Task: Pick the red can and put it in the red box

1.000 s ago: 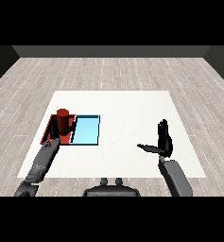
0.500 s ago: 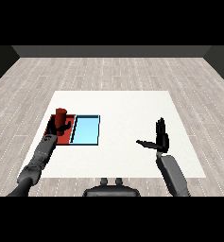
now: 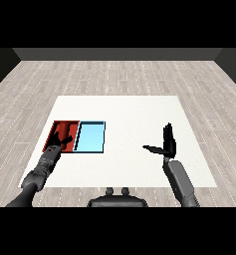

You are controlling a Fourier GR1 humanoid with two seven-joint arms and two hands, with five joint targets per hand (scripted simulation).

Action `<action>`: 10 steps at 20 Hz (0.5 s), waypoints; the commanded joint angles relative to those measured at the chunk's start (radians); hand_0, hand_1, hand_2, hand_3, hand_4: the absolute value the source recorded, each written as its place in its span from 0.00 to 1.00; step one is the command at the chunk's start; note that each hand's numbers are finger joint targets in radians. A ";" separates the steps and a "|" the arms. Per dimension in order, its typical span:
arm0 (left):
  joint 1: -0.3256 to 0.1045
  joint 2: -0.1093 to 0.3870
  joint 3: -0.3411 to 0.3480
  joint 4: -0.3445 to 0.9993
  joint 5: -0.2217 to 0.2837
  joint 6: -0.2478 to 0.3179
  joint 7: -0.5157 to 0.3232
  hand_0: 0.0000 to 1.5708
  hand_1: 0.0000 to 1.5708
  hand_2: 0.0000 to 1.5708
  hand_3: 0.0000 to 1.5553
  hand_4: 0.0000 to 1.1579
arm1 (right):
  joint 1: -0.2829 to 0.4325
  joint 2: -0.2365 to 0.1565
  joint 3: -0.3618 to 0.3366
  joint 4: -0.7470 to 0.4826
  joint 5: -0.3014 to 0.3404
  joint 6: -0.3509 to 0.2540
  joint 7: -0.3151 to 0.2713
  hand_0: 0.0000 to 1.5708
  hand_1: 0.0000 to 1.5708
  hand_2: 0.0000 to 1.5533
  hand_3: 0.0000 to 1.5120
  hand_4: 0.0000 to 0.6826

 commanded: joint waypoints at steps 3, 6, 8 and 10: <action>0.009 0.070 0.044 0.067 0.033 -0.107 0.048 0.95 0.95 0.85 0.00 0.56 | -0.018 0.011 0.002 0.024 0.011 0.002 0.000 0.00 0.00 0.00 0.00 0.00; 0.019 0.067 0.024 0.085 0.011 -0.148 0.068 0.00 0.00 0.00 0.00 0.00 | 0.002 0.003 -0.022 0.008 -0.007 0.026 -0.026 0.00 0.00 0.00 0.00 0.00; -0.009 0.042 0.017 0.074 0.002 -0.135 0.086 0.00 0.00 0.00 0.00 0.00 | -0.001 0.015 -0.027 0.005 -0.007 0.019 -0.029 0.00 0.00 0.00 0.00 0.00; -0.017 0.054 0.007 0.081 -0.010 -0.111 0.099 0.00 0.00 0.00 0.00 0.00 | 0.004 0.057 -0.003 0.002 0.009 -0.010 -0.041 0.00 0.00 0.00 0.00 0.00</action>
